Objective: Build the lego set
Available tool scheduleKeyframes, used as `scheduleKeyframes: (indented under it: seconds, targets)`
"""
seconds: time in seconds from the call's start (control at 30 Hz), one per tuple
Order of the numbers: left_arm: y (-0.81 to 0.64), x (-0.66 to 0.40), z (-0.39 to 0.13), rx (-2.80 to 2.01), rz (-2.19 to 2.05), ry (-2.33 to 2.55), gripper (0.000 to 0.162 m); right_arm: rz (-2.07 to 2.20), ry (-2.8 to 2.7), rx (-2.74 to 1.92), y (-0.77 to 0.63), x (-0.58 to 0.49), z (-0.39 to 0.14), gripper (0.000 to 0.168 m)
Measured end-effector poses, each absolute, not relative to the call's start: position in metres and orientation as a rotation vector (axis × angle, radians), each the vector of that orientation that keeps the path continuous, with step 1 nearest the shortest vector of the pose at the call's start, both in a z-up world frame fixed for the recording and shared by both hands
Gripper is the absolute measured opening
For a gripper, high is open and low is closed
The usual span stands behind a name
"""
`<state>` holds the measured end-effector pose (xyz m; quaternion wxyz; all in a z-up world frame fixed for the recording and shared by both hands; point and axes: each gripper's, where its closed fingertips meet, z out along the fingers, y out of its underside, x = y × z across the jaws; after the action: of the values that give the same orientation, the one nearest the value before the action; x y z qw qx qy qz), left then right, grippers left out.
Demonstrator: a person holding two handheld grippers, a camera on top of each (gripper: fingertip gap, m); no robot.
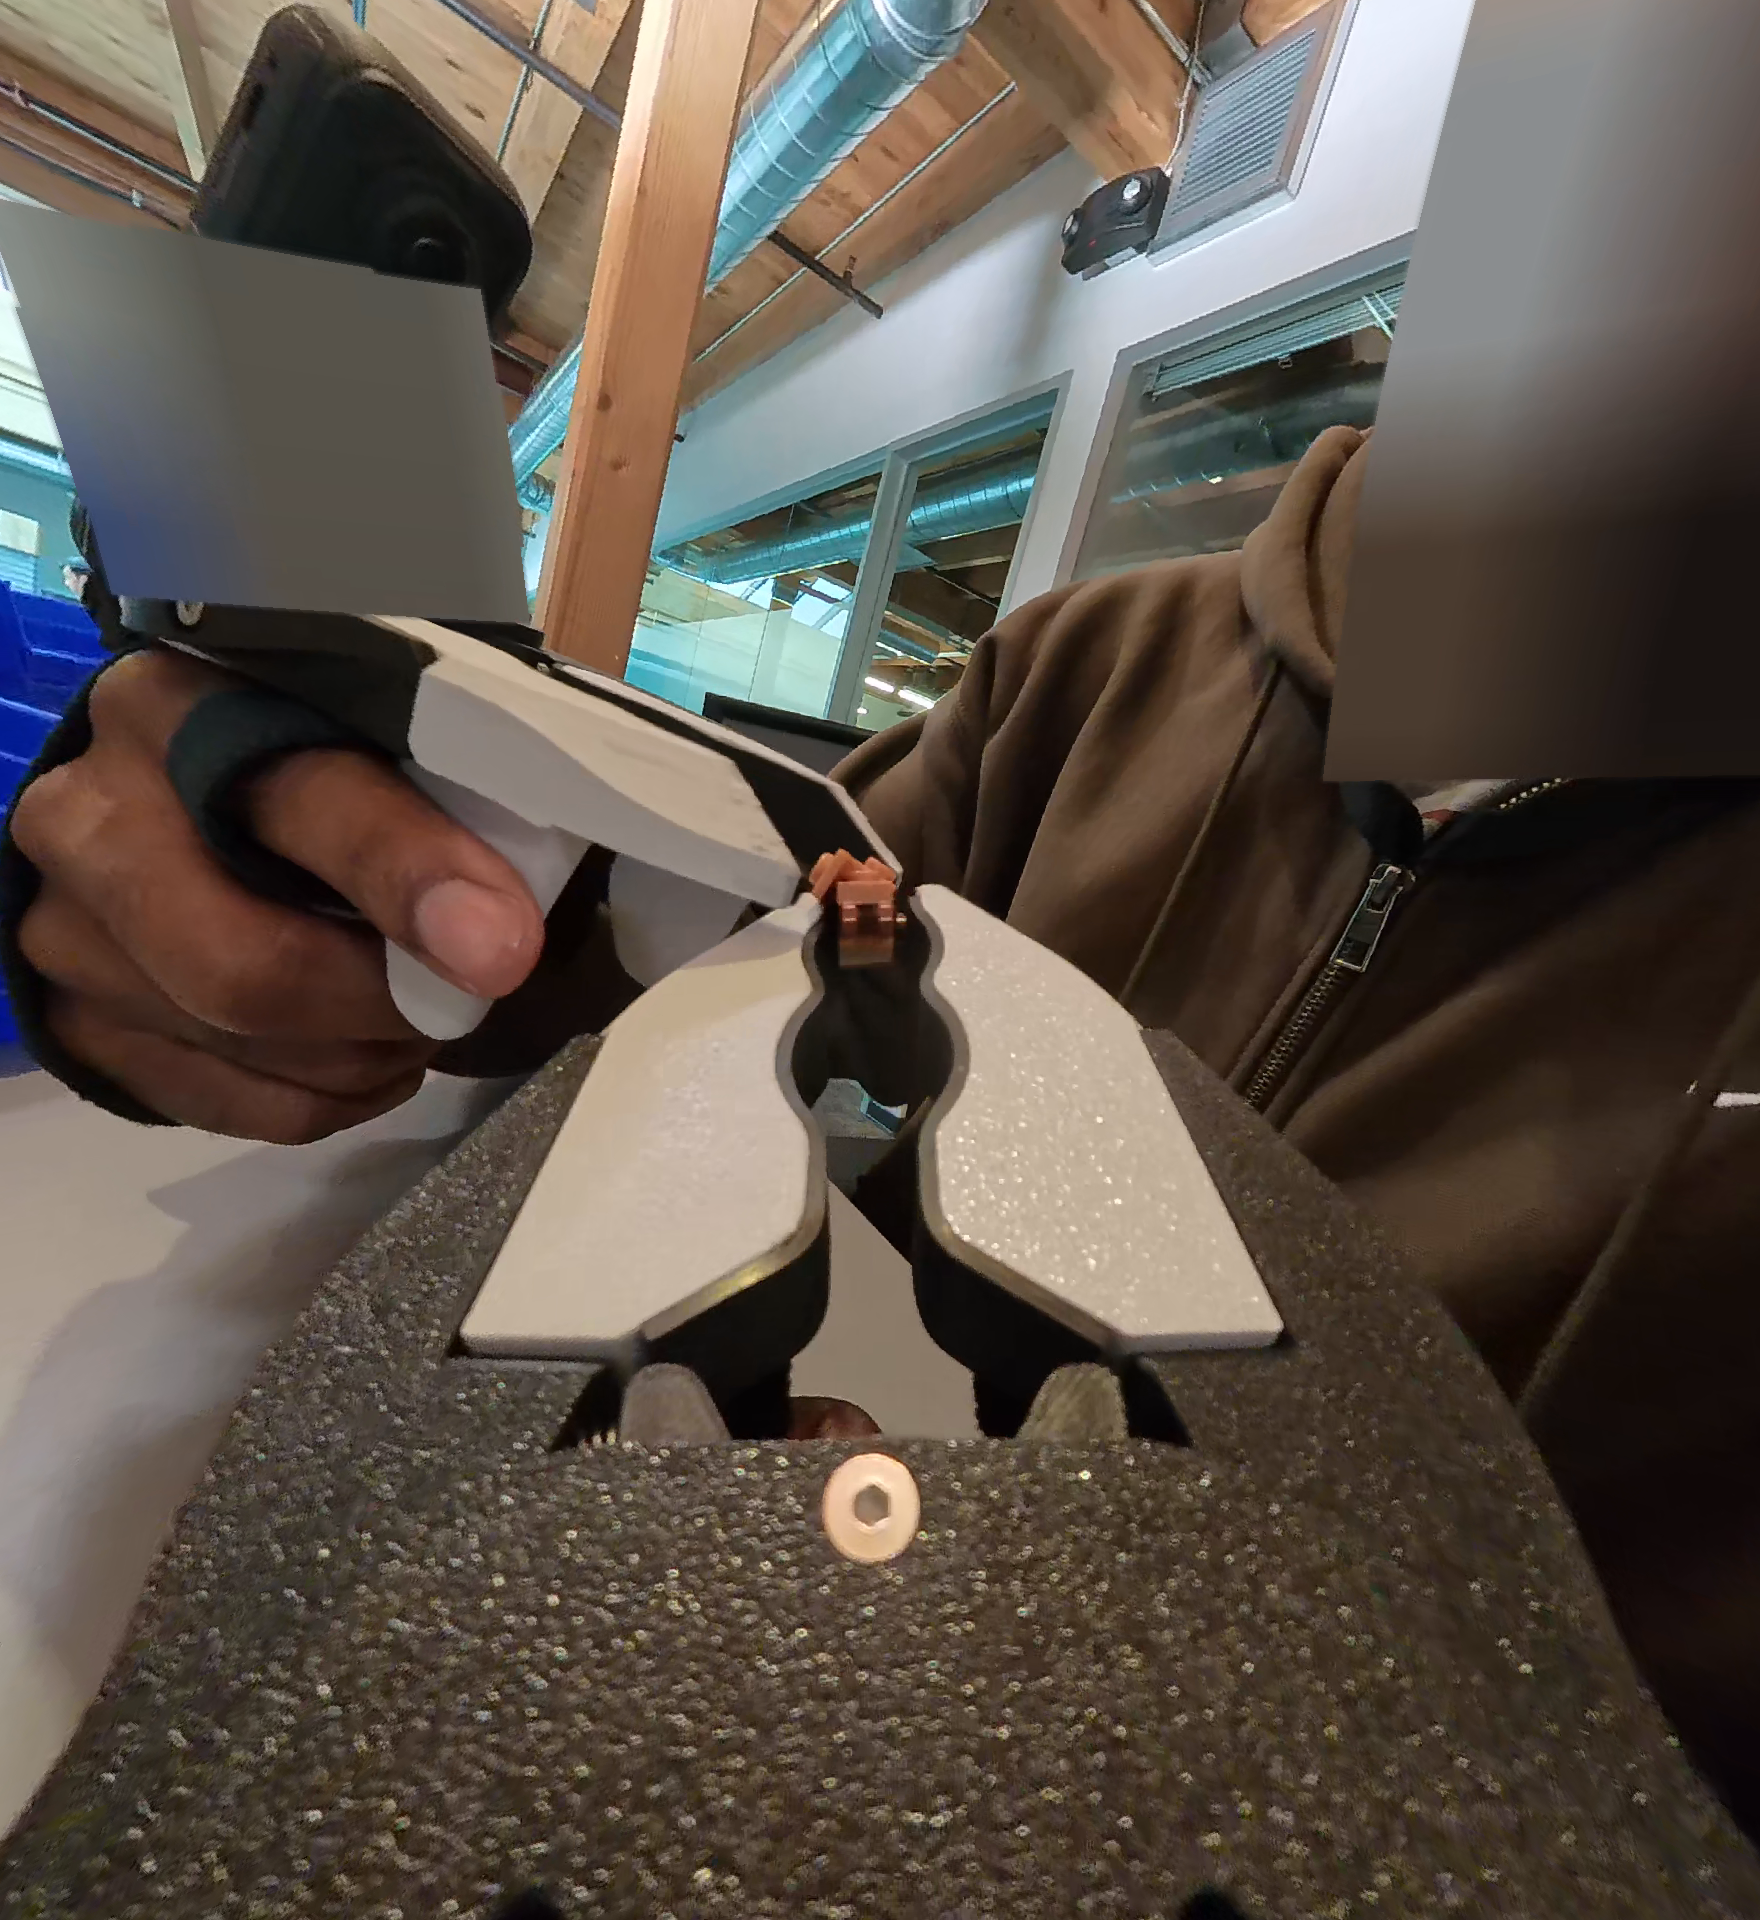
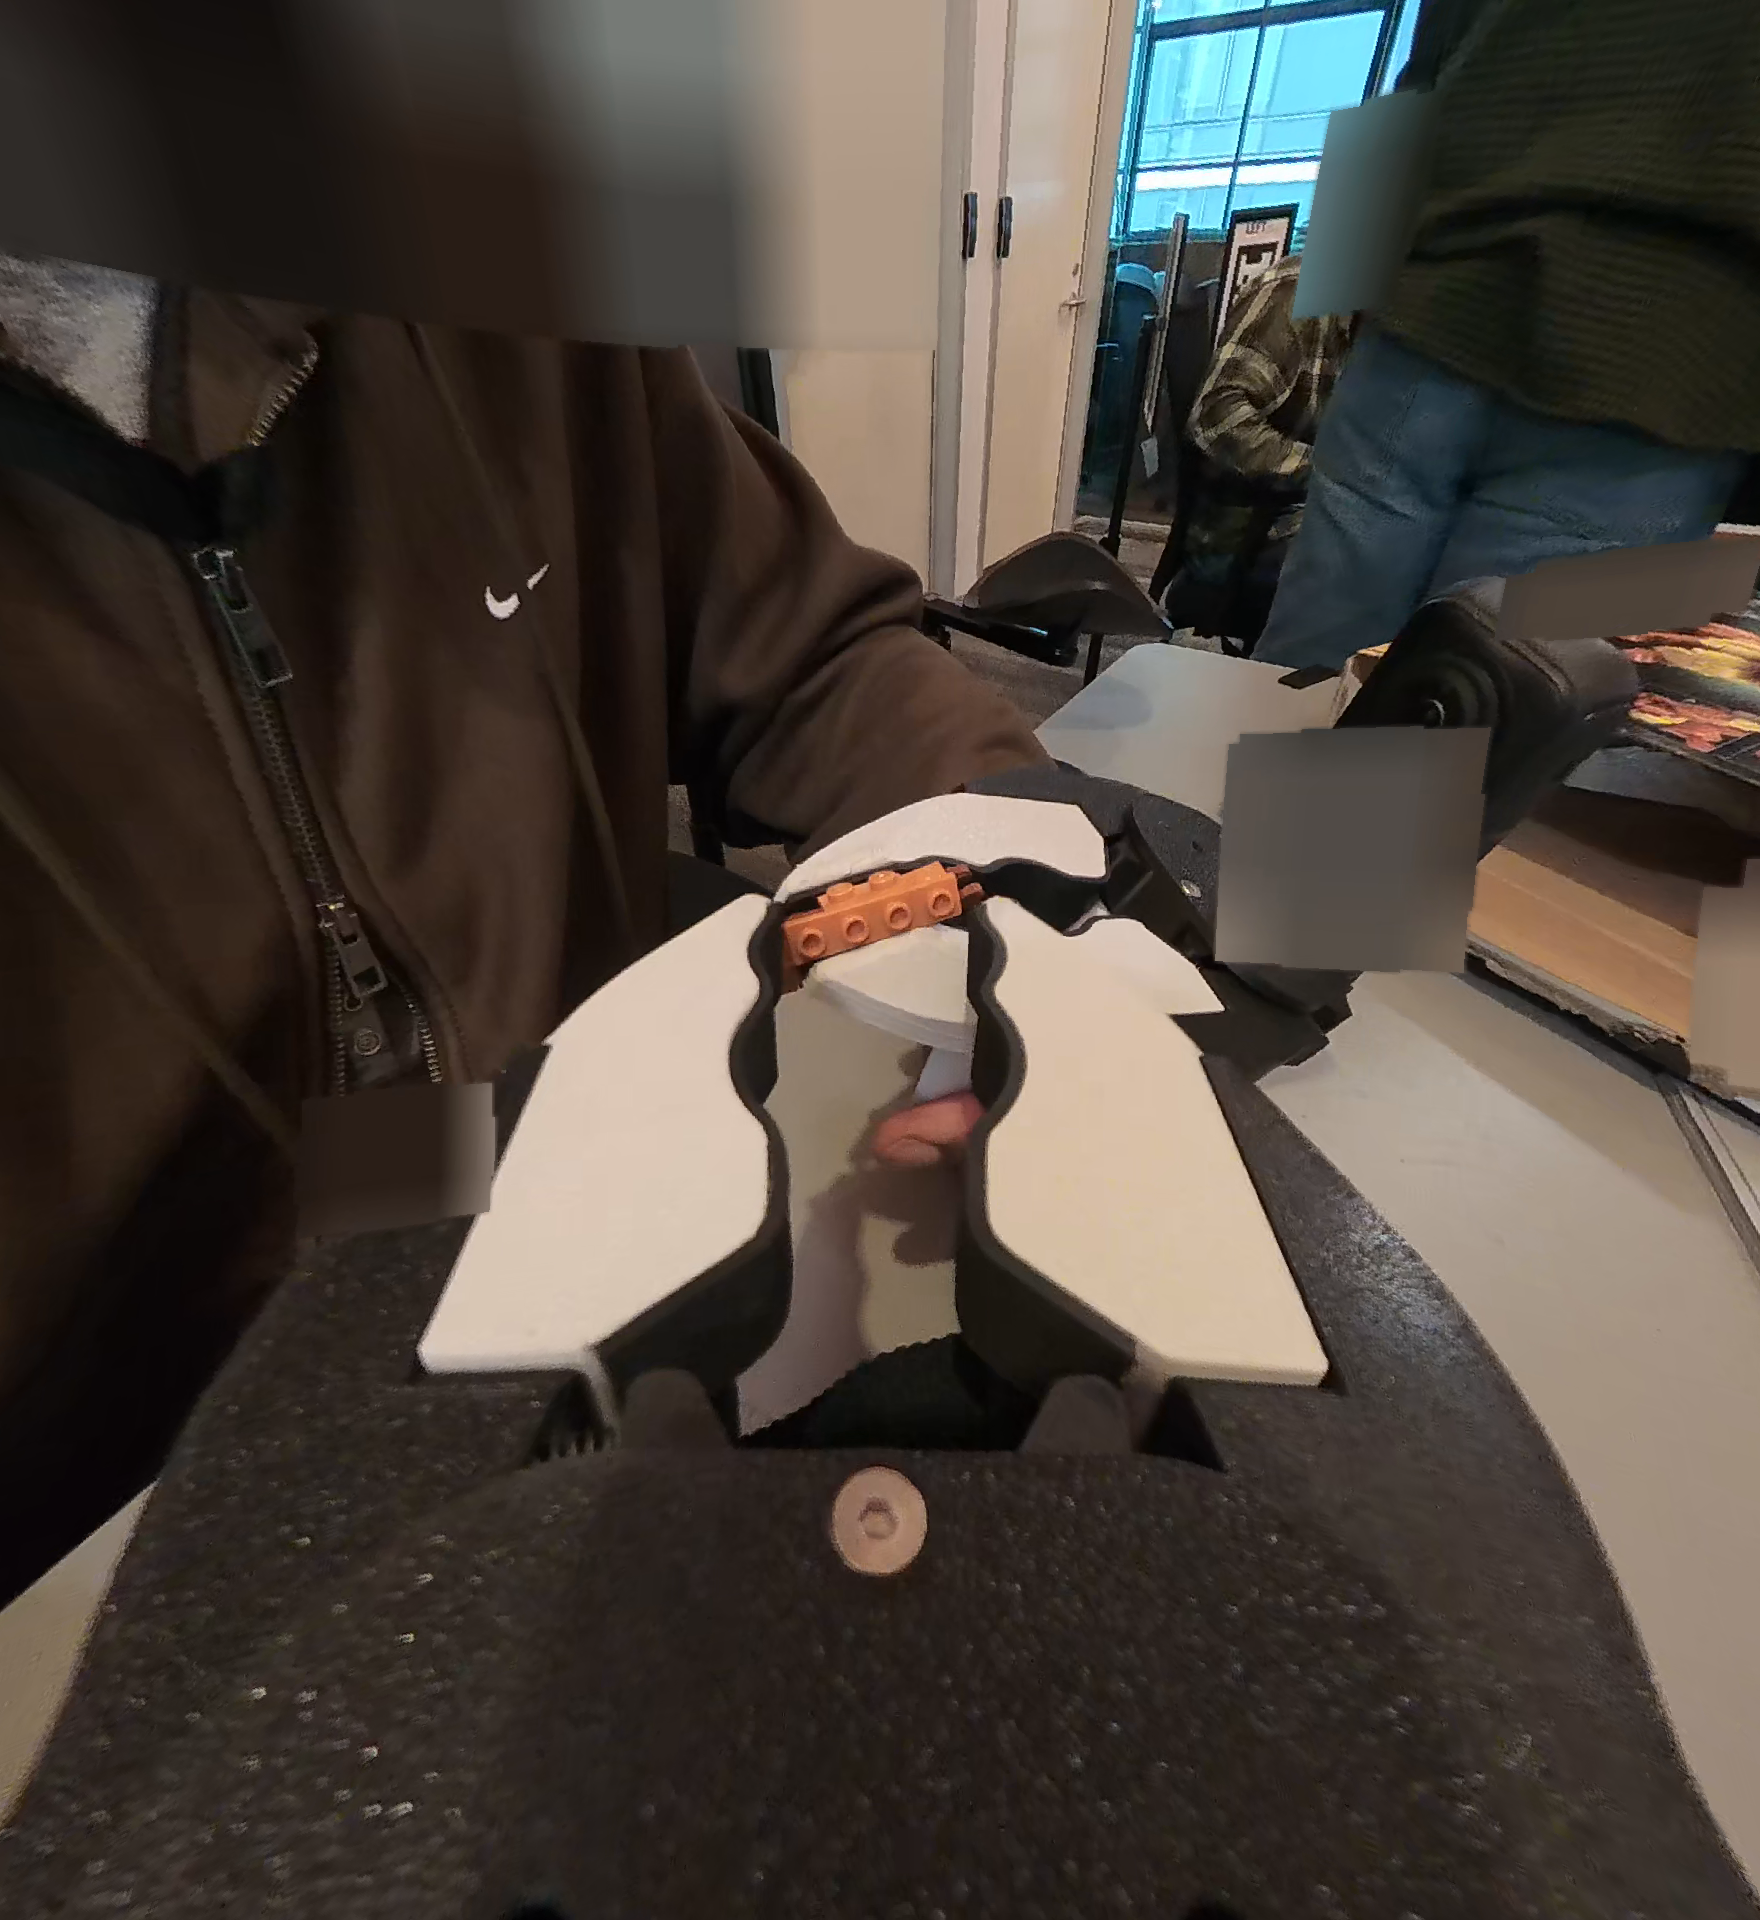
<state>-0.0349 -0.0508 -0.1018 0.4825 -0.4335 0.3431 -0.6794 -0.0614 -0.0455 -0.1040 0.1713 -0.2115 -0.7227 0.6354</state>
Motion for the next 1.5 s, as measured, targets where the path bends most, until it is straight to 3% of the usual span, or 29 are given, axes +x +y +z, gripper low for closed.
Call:
scheduleKeyframes:
  seconds: [0.5, 0.73, 1.0, 1.27, 1.5]
  targets:
    - [-0.048, -0.045, -0.09, -0.985, -1.577, 0.801, 0.012, 1.678, -1.961, -0.594, -0.04, -0.062, -0.086, 0.051]
    - [-0.035, -0.059, -0.081, -0.977, -1.471, 0.721, 0.012, 0.998, -1.846, -0.431, -0.024, -0.058, -0.082, 0.062]
    - [-0.028, -0.059, -0.084, -1.005, -1.42, 0.703, 0.012, 0.511, -1.71, -0.206, -0.029, -0.077, -0.087, 0.07]
    - [-0.026, -0.059, -0.086, -1.021, -1.411, 0.702, 0.012, 0.316, -1.677, -0.08, -0.034, -0.087, -0.093, 0.059]
    - [-0.027, -0.056, -0.088, -1.034, -1.397, 0.725, 0.012, 0.217, -1.641, -0.042, -0.03, -0.091, -0.097, 0.031]
